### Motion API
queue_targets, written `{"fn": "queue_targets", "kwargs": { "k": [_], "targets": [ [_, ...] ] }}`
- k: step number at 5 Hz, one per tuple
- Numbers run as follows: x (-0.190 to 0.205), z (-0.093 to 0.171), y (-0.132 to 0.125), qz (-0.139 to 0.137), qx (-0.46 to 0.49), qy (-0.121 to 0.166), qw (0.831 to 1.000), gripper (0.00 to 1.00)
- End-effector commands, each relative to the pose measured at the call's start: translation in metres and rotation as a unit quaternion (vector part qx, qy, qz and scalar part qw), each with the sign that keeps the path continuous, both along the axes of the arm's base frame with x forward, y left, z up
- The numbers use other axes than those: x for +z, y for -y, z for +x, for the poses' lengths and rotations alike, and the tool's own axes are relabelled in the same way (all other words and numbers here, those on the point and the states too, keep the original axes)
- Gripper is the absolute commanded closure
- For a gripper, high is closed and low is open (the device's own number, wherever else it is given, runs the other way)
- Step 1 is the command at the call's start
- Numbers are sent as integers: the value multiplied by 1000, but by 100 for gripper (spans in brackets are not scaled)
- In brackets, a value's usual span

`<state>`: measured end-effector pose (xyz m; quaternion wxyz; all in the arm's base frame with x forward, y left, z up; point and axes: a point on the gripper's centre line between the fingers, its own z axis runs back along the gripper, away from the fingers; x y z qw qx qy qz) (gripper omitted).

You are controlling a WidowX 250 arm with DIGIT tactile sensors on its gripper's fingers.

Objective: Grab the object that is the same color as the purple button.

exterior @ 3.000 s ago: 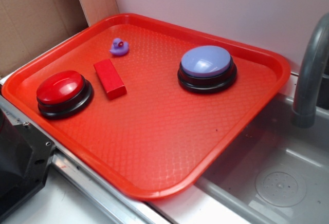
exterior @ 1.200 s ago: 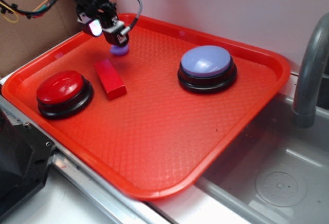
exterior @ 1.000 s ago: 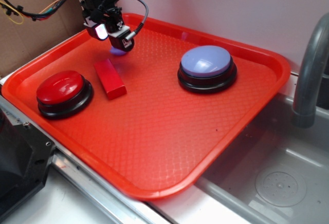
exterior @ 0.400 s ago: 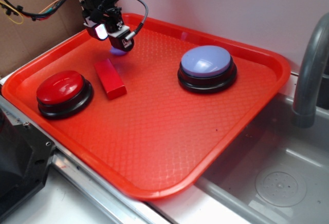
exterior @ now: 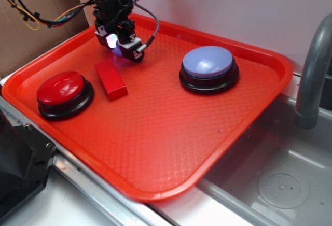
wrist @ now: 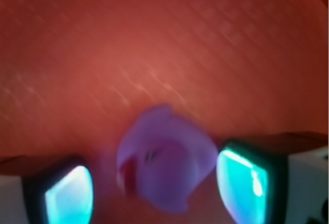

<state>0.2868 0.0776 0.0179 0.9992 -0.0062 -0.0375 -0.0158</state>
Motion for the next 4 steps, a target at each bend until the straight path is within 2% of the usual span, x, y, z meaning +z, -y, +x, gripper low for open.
{"fn": "queue_targets", "kwargs": {
  "k": [1,2,3,4],
  "targets": [
    [14,10,-5,7,20,17,1000,100],
    [42,-8,-7,7,47,-2,999,100],
    [77,-26,-6,7,72,-5,997,100],
    [113,-52,-1,3,91,14,996,100]
  ]
}}
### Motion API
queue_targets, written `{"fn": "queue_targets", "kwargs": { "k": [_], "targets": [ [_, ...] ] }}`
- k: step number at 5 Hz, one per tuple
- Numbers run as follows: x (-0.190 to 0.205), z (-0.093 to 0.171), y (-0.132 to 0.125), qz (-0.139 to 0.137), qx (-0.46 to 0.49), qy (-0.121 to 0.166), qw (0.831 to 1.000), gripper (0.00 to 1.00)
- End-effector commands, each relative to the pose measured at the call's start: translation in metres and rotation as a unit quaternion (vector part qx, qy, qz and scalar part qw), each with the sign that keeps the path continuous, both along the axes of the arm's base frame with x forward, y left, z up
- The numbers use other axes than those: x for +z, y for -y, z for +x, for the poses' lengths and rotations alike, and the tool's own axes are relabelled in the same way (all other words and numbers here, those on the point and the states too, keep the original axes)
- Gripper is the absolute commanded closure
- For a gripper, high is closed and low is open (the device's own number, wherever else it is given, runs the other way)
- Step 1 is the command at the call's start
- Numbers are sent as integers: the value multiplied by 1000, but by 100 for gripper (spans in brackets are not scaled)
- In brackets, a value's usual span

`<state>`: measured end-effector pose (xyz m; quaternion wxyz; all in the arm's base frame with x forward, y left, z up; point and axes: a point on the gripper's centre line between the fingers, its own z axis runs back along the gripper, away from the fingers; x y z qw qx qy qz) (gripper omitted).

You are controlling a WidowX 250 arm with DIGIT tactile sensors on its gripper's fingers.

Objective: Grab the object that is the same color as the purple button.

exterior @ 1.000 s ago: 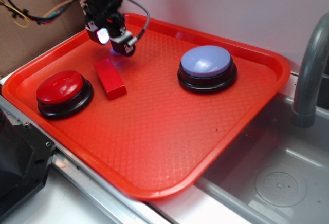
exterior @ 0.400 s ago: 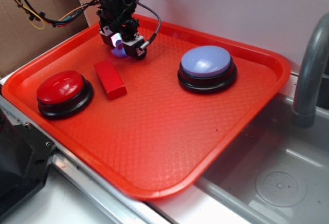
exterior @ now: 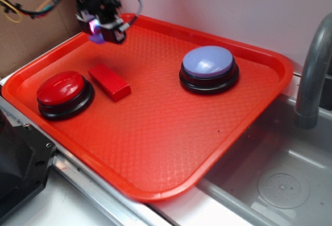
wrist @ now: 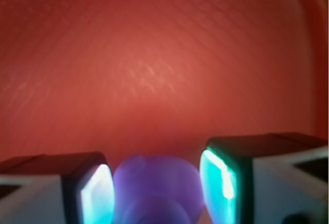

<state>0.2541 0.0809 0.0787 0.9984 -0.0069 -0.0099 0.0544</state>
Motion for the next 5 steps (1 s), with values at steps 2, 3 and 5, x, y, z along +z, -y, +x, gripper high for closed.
{"fn": "queue_targets", "kwargs": {
  "k": [2,3,5],
  "targets": [
    [103,-31,69,9,-25,47,999,100],
    [123,-40,106,5,-52,47,998,100],
    [124,-42,133,0,-79,38,996,100]
  ]
}}
